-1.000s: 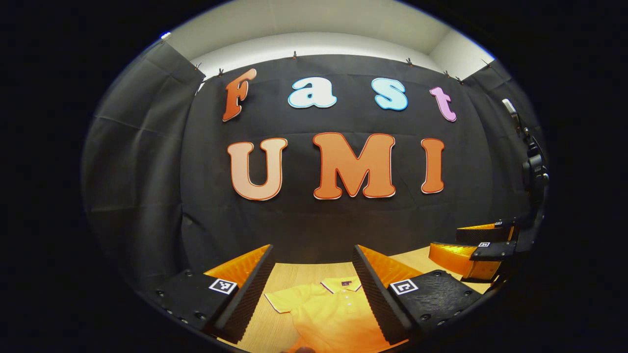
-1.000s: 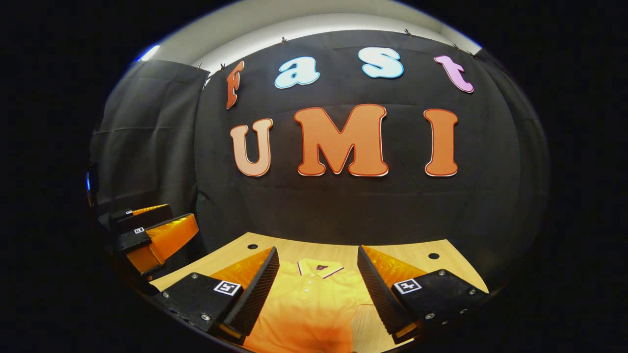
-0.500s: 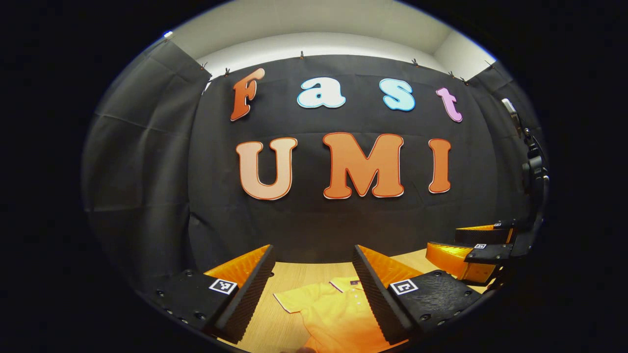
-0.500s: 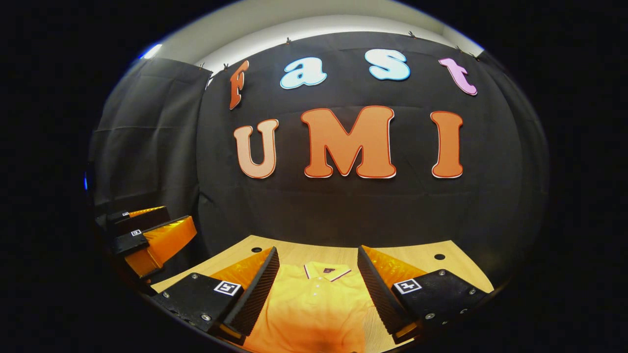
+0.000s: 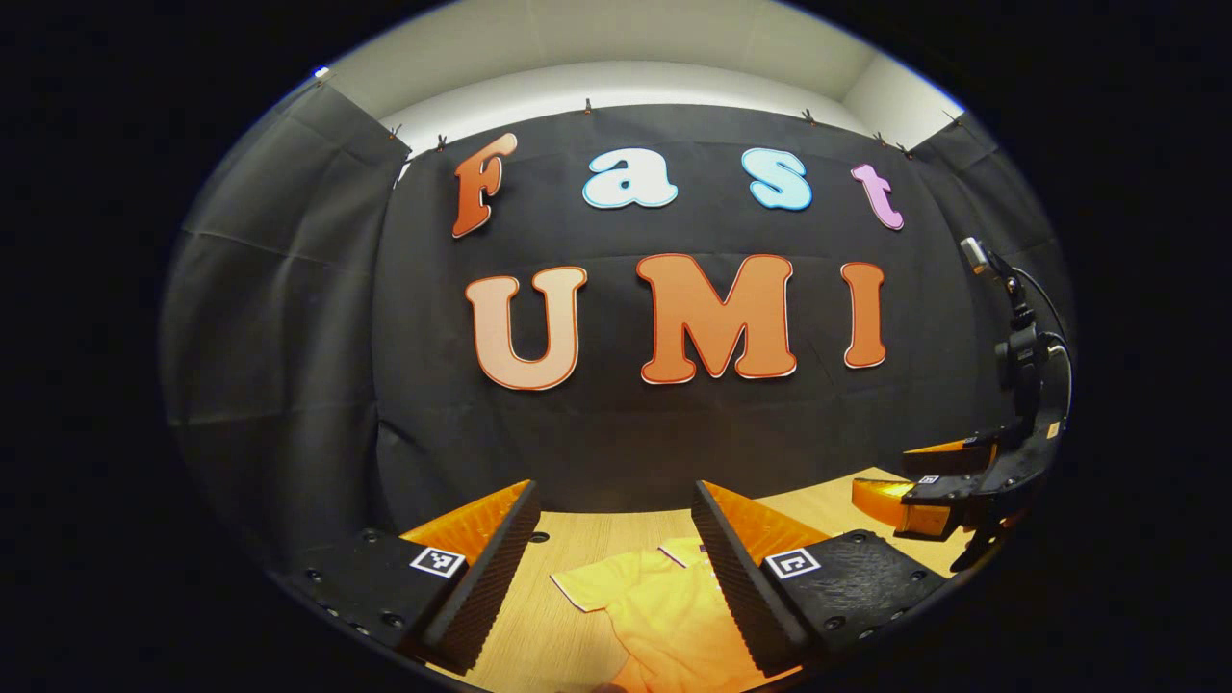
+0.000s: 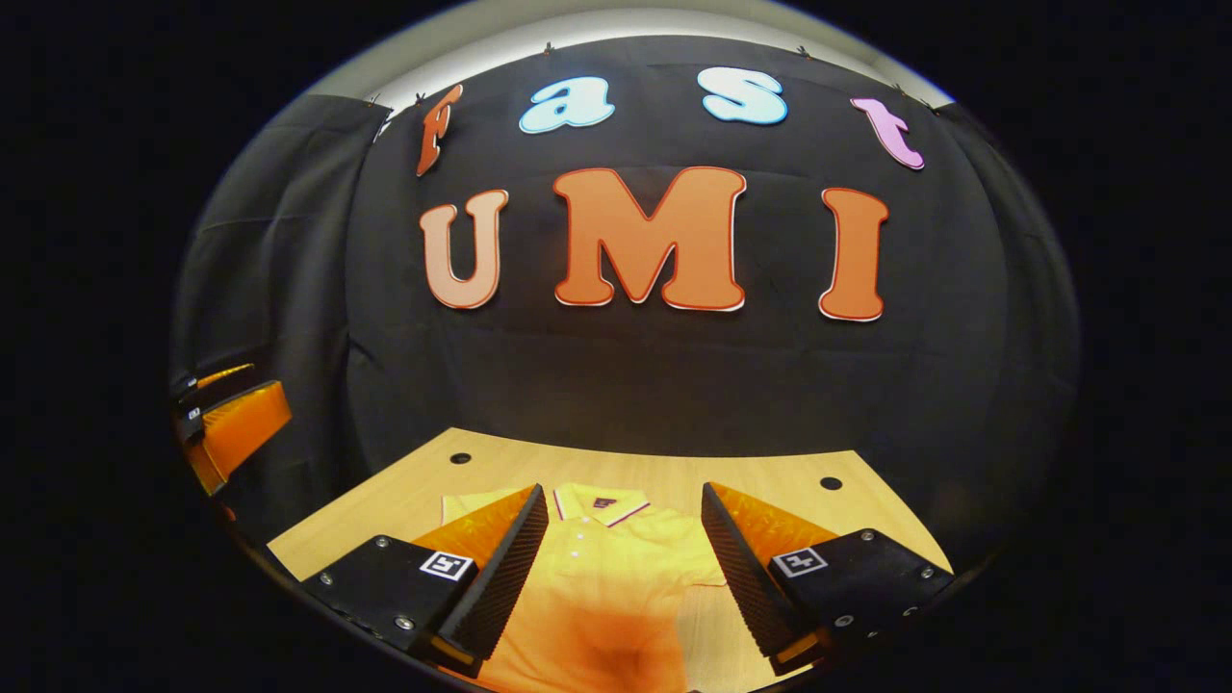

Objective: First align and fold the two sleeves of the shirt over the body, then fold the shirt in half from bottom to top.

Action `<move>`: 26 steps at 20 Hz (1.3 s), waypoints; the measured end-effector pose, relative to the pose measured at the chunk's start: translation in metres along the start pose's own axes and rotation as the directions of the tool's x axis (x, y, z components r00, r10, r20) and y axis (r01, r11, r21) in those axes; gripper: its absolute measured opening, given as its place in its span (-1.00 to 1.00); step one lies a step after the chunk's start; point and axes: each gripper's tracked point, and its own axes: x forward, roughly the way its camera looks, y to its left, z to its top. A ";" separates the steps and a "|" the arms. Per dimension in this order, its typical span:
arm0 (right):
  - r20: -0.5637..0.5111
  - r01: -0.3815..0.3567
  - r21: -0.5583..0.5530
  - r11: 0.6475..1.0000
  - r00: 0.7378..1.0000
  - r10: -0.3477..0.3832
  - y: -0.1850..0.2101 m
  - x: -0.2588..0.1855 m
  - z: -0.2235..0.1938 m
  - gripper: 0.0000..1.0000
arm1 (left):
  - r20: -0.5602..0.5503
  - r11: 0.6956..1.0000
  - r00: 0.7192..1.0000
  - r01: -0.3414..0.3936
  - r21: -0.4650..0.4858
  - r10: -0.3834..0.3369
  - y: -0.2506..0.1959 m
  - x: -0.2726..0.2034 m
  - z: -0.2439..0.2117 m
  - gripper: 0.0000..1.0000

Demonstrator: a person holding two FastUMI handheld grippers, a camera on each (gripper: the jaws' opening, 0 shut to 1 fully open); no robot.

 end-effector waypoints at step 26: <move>-0.597 0.104 0.063 0.993 0.801 -0.046 -0.125 0.141 -0.165 0.96 | -0.179 0.962 0.947 -0.249 0.111 0.266 0.013 -0.008 -0.054 0.98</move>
